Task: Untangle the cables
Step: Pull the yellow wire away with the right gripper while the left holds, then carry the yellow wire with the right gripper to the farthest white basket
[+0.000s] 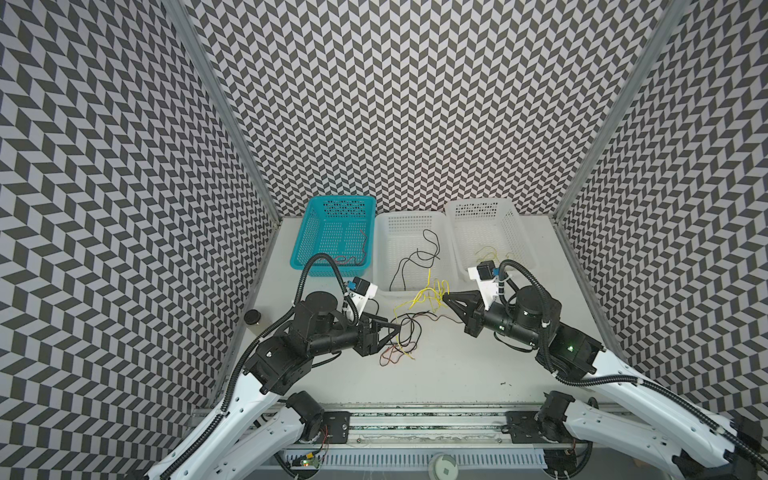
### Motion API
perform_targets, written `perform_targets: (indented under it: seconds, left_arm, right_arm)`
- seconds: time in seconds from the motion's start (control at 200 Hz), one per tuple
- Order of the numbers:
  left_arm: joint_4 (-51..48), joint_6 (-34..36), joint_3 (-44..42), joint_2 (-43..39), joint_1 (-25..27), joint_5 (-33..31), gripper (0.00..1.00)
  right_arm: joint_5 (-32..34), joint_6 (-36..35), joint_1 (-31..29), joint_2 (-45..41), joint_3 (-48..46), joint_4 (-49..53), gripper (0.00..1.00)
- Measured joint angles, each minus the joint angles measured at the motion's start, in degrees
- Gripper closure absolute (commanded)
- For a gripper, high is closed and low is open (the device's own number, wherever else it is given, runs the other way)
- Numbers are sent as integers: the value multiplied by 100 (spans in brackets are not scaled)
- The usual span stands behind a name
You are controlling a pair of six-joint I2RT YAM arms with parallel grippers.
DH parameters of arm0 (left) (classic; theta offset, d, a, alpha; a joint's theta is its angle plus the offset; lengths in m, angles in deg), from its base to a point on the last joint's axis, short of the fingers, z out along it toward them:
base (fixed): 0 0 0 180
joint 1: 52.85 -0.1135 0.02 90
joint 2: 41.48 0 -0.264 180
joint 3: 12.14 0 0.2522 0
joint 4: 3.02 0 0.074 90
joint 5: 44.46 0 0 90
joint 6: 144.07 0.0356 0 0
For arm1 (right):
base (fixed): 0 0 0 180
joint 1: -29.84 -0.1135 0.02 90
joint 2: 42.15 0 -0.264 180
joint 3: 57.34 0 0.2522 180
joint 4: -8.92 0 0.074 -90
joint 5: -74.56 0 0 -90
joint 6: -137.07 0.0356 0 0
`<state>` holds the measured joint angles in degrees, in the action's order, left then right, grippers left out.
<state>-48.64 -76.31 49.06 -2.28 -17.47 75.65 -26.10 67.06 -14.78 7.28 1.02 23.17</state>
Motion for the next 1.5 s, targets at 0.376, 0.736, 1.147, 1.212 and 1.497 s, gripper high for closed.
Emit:
perform_targets:
  seconds: [0.376,0.736,1.147,1.212,1.497]
  left_arm:
    - [234,195,46,223,0,-9,49]
    - [616,-72,-20,140,0,334,91]
    - [-249,144,339,118,57,-238,100]
    - [-476,181,470,195,59,-450,100]
    - [-1279,251,597,225,-249,-1191,100]
  right_arm:
    - [-531,59,0,46,0,-17,100]
    - [-595,177,0,223,11,-37,100]
    - [1180,310,63,-444,11,671,100]
    - [1458,352,238,-525,9,914,100]
    - [1447,730,2116,-1049,-105,1705,100]
